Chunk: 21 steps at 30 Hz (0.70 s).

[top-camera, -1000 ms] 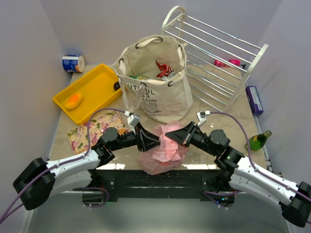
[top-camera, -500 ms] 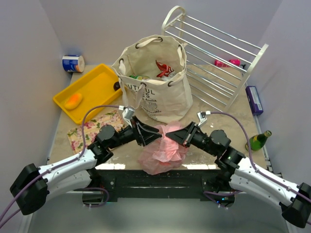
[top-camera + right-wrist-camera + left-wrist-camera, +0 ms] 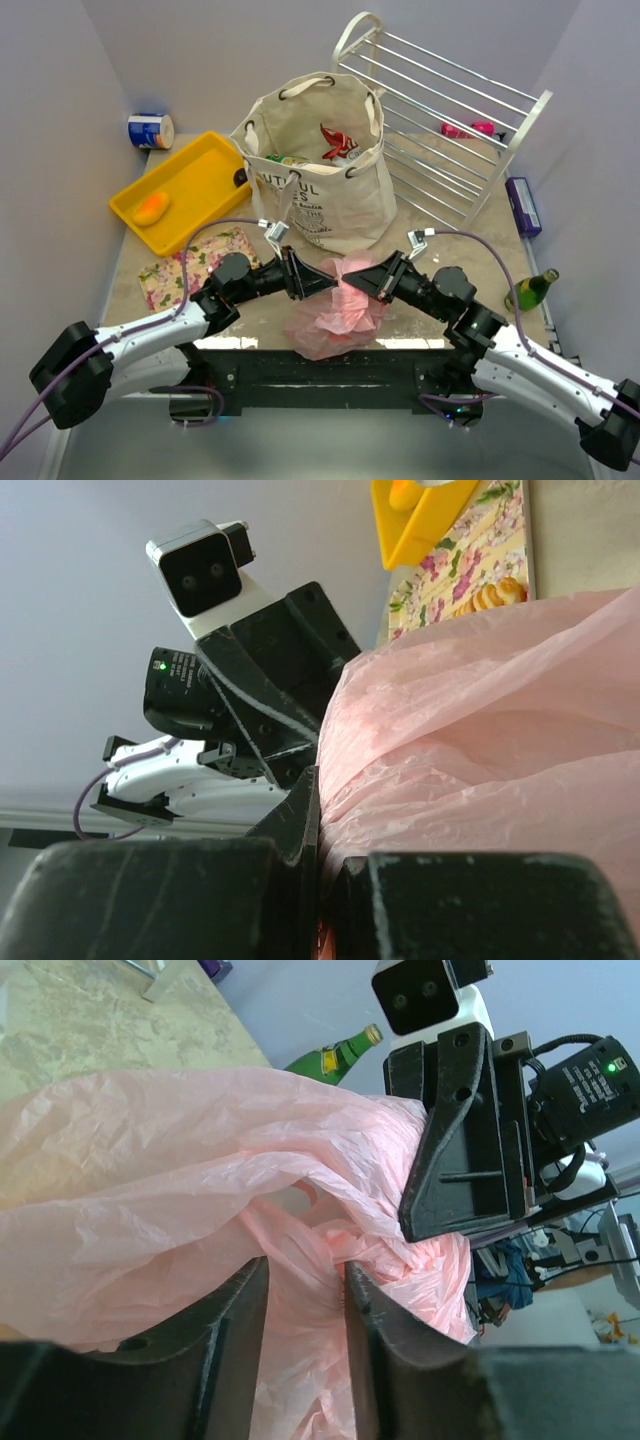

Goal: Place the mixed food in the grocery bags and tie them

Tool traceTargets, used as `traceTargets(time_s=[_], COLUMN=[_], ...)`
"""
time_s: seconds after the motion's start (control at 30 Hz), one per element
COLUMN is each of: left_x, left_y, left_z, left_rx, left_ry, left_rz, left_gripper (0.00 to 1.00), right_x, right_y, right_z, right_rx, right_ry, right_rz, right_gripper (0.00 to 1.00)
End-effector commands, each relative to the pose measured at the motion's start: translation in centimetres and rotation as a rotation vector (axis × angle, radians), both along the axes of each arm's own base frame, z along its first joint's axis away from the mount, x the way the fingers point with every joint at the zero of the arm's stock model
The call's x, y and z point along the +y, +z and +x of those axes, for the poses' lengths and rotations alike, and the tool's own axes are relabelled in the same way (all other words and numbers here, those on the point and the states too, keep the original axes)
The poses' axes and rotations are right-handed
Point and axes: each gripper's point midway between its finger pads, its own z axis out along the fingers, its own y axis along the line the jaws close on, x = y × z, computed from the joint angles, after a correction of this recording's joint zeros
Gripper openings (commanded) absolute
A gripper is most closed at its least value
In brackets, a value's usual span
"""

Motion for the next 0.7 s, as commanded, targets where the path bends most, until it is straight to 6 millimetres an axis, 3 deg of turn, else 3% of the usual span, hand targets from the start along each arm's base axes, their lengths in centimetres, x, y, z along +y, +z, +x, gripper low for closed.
traceTargets(time_s=[0.0, 0.13, 0.33, 0.47, 0.57, 0.67], left_x=[-0.6, -0.6, -0.2, -1.0, -1.2, -0.9], left_y=[2.0, 1.1, -1.6, -1.5, -0.2, 0.9], left_z=[-0.8, -1.2, -2.3, -3.0, -2.7, -1.6], left_rx=[-0.024, 0.023, 0.089, 0.073, 0.002, -0.087], left_ry=[-0.052, -0.051, -0.039, -0.074, -0.076, -0.026], left_rz=[-0.075, -0.074, -0.063, -0.071, -0.087, -0.050], left_gripper=[0.31, 0.12, 0.10, 0.11, 0.19, 0.45], right_x=[-0.4, -0.2, 0.1, 0.3, 0.2, 0.0], right_y=[3.1, 3.6, 4.2, 4.3, 4.2, 4.1], right_z=[0.3, 0.2, 0.0, -0.1, -0.2, -0.4], right_rx=[-0.069, -0.081, -0.080, -0.079, -0.071, -0.071], right_ry=[-0.022, -0.011, 0.006, 0.018, 0.021, 0.018], right_rz=[0.044, 0.074, 0.114, 0.108, 0.106, 0.106], right_gripper=[0.00, 0.00, 0.00, 0.00, 0.00, 0.00])
